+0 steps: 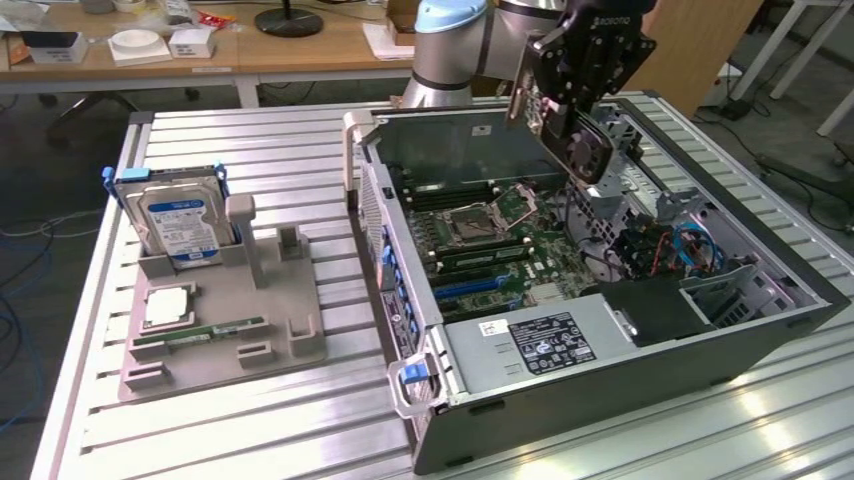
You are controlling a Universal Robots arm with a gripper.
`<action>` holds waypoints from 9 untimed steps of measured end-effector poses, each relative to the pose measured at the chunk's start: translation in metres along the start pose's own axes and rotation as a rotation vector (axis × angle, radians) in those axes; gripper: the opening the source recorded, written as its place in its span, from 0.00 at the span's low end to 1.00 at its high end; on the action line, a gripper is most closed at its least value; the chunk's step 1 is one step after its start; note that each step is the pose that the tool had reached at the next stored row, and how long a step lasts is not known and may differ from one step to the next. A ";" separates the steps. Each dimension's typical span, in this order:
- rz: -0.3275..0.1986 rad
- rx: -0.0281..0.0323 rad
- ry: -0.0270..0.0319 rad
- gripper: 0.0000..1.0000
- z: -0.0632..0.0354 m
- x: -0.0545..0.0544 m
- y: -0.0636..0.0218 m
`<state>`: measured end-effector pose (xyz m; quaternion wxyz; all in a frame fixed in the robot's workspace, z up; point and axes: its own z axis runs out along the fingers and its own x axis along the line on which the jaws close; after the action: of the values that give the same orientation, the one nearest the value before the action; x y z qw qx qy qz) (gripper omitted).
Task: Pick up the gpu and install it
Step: 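Insert the gpu into the slot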
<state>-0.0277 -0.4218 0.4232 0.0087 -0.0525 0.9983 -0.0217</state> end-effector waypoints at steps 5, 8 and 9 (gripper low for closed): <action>-0.047 -0.0007 -0.0021 0.26 0.0000 0.000 0.0000; -0.081 -0.0012 -0.0036 0.26 0.0000 0.000 0.0000; -0.092 -0.0014 -0.0041 0.26 0.0000 0.000 0.0000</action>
<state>-0.0277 -0.4218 0.4232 0.0098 -0.0985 0.9949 -0.0213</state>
